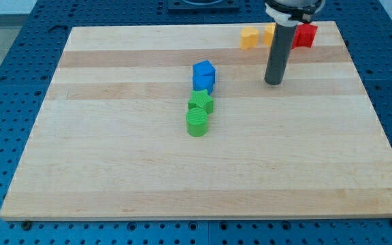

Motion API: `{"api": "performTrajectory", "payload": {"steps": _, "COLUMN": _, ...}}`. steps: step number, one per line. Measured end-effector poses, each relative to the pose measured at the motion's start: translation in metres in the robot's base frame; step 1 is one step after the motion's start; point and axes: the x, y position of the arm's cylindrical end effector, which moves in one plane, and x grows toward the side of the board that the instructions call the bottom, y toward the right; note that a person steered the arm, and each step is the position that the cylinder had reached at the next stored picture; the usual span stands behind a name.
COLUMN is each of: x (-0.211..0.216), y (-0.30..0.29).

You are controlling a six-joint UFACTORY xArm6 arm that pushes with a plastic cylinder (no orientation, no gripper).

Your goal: Move your arm towards the center

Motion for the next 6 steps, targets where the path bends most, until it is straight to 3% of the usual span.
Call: {"api": "performTrajectory", "payload": {"steps": 6, "x": 0.035, "y": -0.083}}
